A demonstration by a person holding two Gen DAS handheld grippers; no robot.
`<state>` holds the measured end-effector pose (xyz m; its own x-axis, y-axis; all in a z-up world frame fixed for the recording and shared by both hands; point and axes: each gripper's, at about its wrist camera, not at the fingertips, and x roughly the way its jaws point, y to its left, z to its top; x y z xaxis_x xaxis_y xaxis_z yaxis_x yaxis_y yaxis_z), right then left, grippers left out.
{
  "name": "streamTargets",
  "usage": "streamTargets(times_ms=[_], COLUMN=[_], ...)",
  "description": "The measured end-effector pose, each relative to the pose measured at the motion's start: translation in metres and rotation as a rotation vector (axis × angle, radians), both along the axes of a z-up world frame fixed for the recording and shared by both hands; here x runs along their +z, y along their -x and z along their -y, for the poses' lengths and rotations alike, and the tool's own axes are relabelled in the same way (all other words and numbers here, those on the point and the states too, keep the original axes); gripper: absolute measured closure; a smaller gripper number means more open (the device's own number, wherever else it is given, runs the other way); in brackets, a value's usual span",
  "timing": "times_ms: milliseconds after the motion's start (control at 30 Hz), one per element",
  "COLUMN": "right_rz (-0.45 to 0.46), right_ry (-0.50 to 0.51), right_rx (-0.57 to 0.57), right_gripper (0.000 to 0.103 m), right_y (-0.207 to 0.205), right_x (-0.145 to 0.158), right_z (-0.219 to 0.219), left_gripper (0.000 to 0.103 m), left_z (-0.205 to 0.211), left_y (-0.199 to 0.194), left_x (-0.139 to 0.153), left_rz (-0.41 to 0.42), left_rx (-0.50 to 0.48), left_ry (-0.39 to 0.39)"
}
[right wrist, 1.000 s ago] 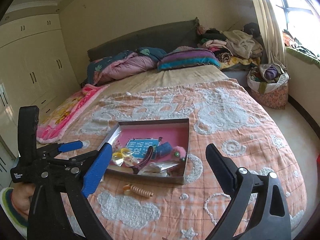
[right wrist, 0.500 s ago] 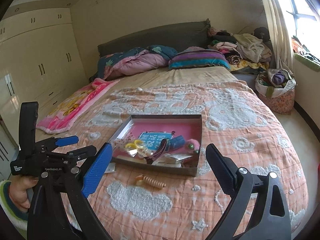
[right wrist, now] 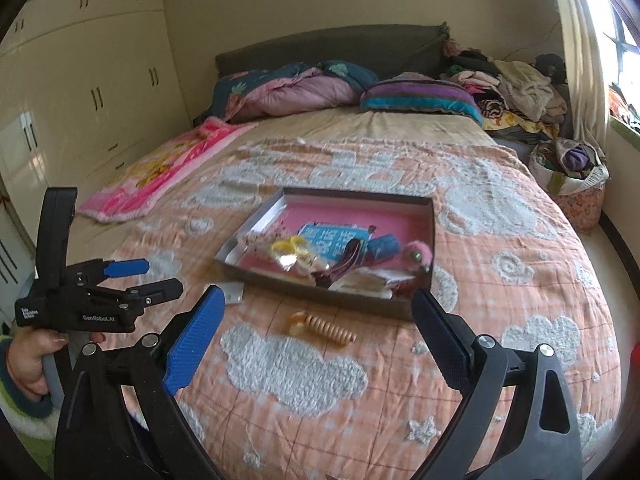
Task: Organize jewelry
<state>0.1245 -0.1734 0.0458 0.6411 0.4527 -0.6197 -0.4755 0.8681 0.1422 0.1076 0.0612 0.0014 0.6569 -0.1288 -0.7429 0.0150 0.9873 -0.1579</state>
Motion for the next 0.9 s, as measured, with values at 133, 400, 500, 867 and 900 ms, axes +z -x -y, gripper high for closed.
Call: streamTargets(times_ms=[133,400,500,867,900], right_rz=[-0.011,-0.047,-0.068,-0.113,-0.119], right_ry=[0.030,0.083,0.103,0.266,0.274], right_rx=[0.031,0.089,0.113,0.113,0.120], right_gripper=[0.009,0.009,0.009,0.009,0.009], right_y=[0.004,0.006,0.004,-0.043,-0.046], right_x=[-0.010,-0.038,-0.051,-0.100,-0.104], right_z=[-0.008,-0.026,-0.034,-0.046,-0.047], left_gripper=[0.010,0.010,0.010,0.010,0.010], left_z=[-0.004,-0.014,-0.017,-0.031,-0.031], left_y=[0.009,0.015,0.011,-0.022,-0.025], left_x=[-0.014,-0.041,-0.050,-0.084,-0.084], left_rz=[-0.026,-0.082,-0.096,-0.177,-0.179], left_rx=[-0.002,0.016,0.018,0.048,0.051], left_ry=[-0.021,-0.039,-0.043,0.001,0.007])
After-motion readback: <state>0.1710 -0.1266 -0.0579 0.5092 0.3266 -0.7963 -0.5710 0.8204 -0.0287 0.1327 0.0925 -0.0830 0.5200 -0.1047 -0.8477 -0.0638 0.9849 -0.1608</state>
